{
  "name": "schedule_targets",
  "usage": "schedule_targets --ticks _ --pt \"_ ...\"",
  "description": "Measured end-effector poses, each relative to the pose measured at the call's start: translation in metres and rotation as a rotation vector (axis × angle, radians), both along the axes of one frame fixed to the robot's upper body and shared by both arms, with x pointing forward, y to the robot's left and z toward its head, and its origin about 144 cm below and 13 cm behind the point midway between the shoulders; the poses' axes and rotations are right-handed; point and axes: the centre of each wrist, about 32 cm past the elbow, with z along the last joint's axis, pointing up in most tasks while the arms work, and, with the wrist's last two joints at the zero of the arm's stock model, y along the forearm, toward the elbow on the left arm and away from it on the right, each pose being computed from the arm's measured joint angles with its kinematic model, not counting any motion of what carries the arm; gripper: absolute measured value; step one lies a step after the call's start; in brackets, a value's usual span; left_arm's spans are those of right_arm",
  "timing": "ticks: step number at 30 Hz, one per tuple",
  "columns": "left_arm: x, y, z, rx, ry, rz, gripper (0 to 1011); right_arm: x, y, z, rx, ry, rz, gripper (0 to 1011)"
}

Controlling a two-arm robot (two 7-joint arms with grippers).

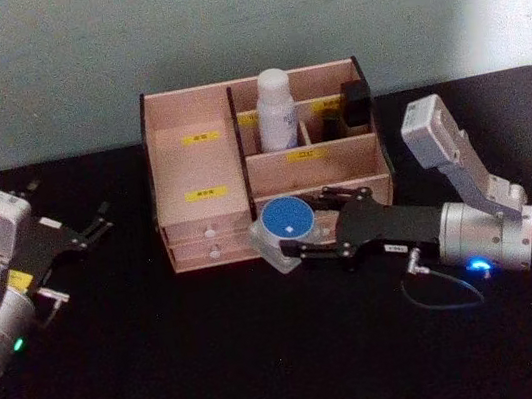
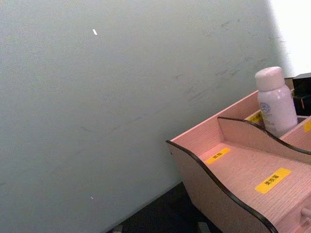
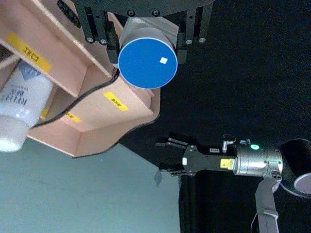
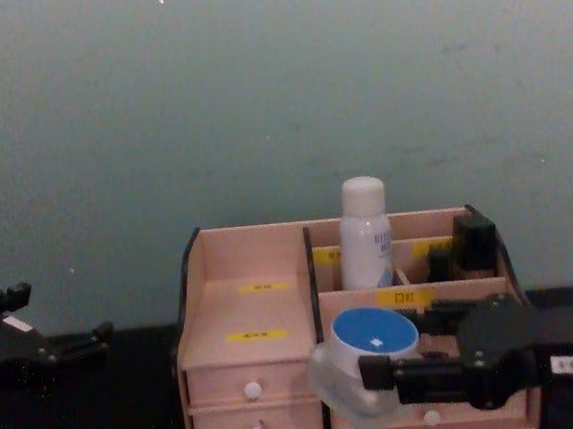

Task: Pick up the facial cleanser and watermelon frost from the table and place them into the tiered storage box.

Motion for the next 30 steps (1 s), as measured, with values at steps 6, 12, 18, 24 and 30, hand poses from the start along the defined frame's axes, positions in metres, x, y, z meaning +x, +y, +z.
schedule_targets --ticks 6,12,18,24,30 --pt "0.0 0.0 0.0 0.0 0.0 0.0 1001 0.008 0.005 0.005 0.002 -0.014 0.013 715" --pt "0.0 0.0 0.0 0.0 0.0 0.0 1001 0.018 0.013 0.009 -0.004 -0.027 0.021 715" --pt "0.0 0.0 0.0 0.0 0.0 0.0 1001 0.027 0.022 0.012 -0.005 -0.038 0.03 715" --pt "0.0 0.0 0.0 0.0 0.0 0.0 1001 0.036 0.032 0.016 0.002 -0.055 0.043 715" --pt "0.0 0.0 0.0 0.0 0.0 0.0 1001 0.045 0.041 0.018 0.004 -0.062 0.039 715"
